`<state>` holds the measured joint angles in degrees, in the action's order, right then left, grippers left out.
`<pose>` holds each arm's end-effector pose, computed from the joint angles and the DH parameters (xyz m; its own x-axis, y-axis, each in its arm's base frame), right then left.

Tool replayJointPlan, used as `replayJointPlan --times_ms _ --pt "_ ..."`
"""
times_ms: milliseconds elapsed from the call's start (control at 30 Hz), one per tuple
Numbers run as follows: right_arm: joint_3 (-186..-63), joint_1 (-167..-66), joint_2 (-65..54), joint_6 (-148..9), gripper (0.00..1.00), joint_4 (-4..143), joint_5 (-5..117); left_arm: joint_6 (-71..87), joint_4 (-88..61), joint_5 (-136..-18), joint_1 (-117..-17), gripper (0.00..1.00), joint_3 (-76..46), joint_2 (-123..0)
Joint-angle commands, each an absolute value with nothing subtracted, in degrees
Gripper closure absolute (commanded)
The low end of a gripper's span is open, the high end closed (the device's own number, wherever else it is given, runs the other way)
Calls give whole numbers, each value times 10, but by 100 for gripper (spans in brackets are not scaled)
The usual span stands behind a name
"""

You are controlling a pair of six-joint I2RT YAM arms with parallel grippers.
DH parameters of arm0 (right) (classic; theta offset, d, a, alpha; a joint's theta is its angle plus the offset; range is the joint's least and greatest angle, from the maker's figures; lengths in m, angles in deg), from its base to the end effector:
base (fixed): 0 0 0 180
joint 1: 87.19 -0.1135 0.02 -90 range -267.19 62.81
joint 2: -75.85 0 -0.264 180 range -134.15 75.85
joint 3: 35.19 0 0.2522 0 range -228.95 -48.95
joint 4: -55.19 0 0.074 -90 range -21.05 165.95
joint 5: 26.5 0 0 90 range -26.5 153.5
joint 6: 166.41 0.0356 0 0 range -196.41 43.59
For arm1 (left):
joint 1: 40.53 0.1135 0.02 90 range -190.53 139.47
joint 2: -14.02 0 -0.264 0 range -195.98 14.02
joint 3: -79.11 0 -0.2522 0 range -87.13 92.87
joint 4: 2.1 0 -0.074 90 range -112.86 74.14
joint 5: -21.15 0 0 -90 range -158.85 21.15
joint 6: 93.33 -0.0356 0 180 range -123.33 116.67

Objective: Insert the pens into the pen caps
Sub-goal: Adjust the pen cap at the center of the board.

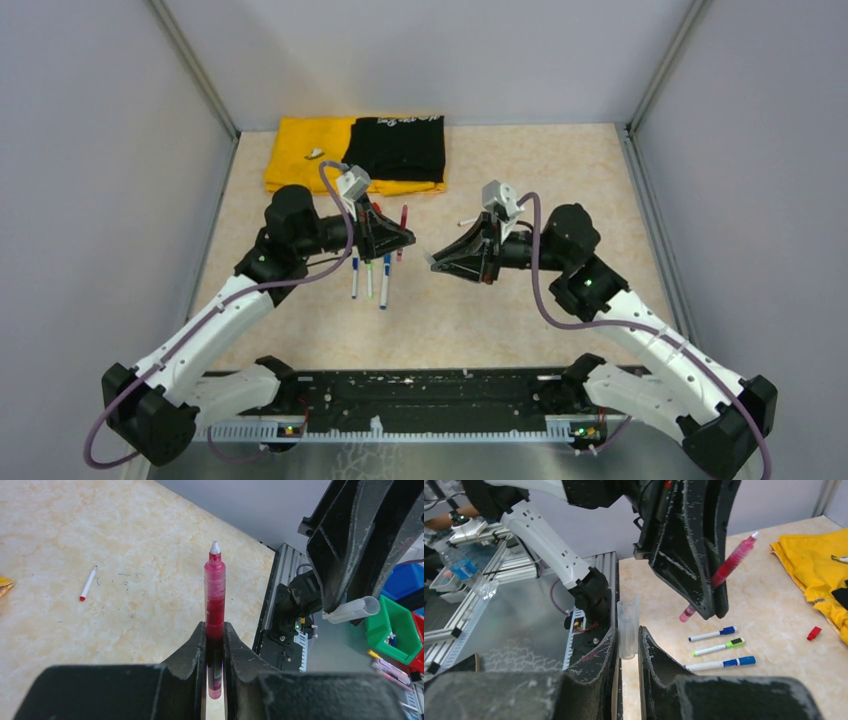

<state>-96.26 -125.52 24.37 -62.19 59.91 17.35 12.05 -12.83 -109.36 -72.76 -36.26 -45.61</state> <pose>0.1430 0.1458 0.3704 -0.1794 0.0751 -0.9809 -0.9792 0.0819 0.1854 0.1893 -0.1467 0.3532 -0.3340 -0.0278 -0.9422 0.8957 0.3019 -0.3264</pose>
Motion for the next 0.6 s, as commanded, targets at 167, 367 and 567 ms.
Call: replayJointPlan --times_ms 167,367,567 --pt "-1023 -1253 214 -754 100 817 324 70 -231 -874 -731 100 -333 -436" --pt "-1016 -1253 84 -743 100 914 507 68 -248 -738 -729 100 -361 -410" --pt "-964 -1270 25 -700 100 851 539 79 -250 -735 -730 100 -371 -406"
